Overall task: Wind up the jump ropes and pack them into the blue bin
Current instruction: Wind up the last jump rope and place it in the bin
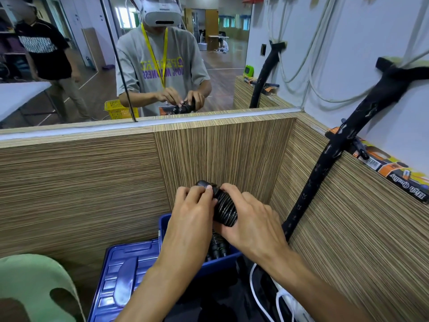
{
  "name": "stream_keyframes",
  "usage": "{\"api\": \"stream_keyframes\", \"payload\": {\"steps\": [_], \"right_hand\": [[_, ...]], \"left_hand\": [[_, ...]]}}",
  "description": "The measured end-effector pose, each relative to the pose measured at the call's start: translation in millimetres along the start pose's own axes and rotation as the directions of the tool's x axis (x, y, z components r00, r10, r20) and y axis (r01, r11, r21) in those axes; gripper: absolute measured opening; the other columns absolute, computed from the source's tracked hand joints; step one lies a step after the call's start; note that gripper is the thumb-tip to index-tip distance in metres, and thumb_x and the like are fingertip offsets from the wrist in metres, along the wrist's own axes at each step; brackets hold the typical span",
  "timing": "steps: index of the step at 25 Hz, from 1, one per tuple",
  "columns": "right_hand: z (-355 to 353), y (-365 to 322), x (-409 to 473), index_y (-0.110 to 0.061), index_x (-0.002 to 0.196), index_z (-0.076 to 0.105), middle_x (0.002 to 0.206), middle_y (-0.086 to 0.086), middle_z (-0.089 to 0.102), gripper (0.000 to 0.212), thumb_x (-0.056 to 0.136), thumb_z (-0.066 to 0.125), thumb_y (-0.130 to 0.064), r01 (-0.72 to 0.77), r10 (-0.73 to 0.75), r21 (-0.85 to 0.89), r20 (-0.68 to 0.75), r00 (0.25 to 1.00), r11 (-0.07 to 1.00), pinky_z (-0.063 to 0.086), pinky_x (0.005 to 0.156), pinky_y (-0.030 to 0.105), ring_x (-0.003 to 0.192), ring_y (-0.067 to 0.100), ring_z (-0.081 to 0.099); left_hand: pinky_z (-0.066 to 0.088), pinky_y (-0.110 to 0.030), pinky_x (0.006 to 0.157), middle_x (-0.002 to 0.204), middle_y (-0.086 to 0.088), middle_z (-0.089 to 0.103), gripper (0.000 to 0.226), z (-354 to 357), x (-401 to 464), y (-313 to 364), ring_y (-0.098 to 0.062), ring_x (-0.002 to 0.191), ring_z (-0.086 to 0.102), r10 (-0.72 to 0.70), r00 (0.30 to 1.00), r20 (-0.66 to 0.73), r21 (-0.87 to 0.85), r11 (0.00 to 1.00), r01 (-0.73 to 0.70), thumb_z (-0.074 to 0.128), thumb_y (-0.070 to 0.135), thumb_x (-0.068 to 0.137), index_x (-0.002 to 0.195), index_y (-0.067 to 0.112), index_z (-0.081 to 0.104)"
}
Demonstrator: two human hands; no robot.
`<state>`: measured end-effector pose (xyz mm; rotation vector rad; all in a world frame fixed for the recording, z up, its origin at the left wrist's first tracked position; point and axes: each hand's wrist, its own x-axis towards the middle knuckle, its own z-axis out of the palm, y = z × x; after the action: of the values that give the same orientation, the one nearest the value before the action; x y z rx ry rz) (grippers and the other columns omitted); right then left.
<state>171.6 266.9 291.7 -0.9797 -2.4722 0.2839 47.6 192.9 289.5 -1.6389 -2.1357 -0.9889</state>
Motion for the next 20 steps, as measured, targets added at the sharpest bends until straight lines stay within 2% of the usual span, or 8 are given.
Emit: {"api": "stream_keyframes", "payload": {"steps": [2,5,9,12,15,18,20], "right_hand": [[0,0,1,-0.04,0.143,0.026,0.107,-0.005,0.062,0.074,0.082,0.053,-0.072,-0.001,0.001,-0.018,0.011,1.0,1.0,0.051,0.071,0.036,0.093,0.022,0.067],[5,5,4,-0.039,0.142,0.027,0.107,-0.003,0.062,0.075,0.082,0.055,-0.073,-0.02,0.022,-0.036,0.038,0.999,0.999,0.051,0.072,0.037,0.093,0.025,0.067],[19,10,5,-0.036,0.141,0.03,0.107,0.001,0.063,0.072,0.083,0.057,-0.069,-0.054,0.061,-0.078,0.083,0.995,0.995,0.051,0.075,0.039,0.094,0.028,0.068],[28,14,7,-0.033,0.141,0.034,0.109,0.004,0.064,0.069,0.085,0.06,-0.061,-0.091,0.099,-0.103,0.08,0.992,0.991,0.05,0.075,0.04,0.095,0.031,0.067],[32,16,7,-0.032,0.144,0.034,0.112,0.004,0.064,0.072,0.085,0.06,-0.062,-0.111,0.12,-0.108,0.079,0.99,0.988,0.051,0.076,0.038,0.098,0.029,0.067],[31,19,8,-0.033,0.151,0.029,0.117,0.005,0.062,0.077,0.086,0.058,-0.063,-0.132,0.141,-0.098,0.085,0.986,0.986,0.051,0.08,0.039,0.102,0.028,0.066],[33,16,4,-0.033,0.152,0.027,0.116,0.005,0.06,0.078,0.087,0.056,-0.063,-0.081,0.094,-0.114,0.113,0.989,0.99,0.051,0.079,0.04,0.101,0.028,0.066]], "left_hand": [[0.044,-0.024,0.07,0.1,-0.003,0.055,0.02,-2,3,-1,-0.016,0.087,0.05,-0.088,0.995,0.046,-0.116,0.989,0.093,0.059,0.01,0.093,0.111,0.004,0.063],[0.037,-0.019,0.069,0.098,0.001,0.049,0.022,5,2,-8,-0.007,0.084,0.045,-0.051,0.993,0.104,-0.053,0.997,0.057,0.06,0.01,0.093,0.113,0.003,0.065],[0.044,-0.023,0.072,0.096,0.0,0.054,0.02,21,2,-11,-0.015,0.087,0.057,-0.078,0.981,0.177,-0.077,0.993,0.093,0.055,0.007,0.094,0.111,0.007,0.066],[0.046,-0.025,0.073,0.092,0.0,0.061,0.021,34,3,-12,-0.016,0.083,0.061,-0.157,0.98,0.124,-0.188,0.966,0.179,0.058,0.004,0.091,0.108,0.009,0.07],[0.045,-0.014,0.074,0.09,0.007,0.058,0.022,43,3,-20,-0.007,0.081,0.058,-0.166,0.982,0.089,-0.28,0.942,0.185,0.062,0.006,0.091,0.11,0.011,0.072],[0.043,-0.015,0.076,0.092,0.01,0.054,0.023,45,5,-23,-0.007,0.085,0.055,-0.131,0.987,0.089,-0.267,0.952,0.15,0.062,0.013,0.093,0.115,0.013,0.07],[0.04,-0.009,0.074,0.091,0.009,0.056,0.021,42,9,-19,-0.005,0.083,0.055,-0.103,0.992,0.071,-0.261,0.958,0.118,0.061,0.014,0.093,0.112,0.012,0.071]]}}
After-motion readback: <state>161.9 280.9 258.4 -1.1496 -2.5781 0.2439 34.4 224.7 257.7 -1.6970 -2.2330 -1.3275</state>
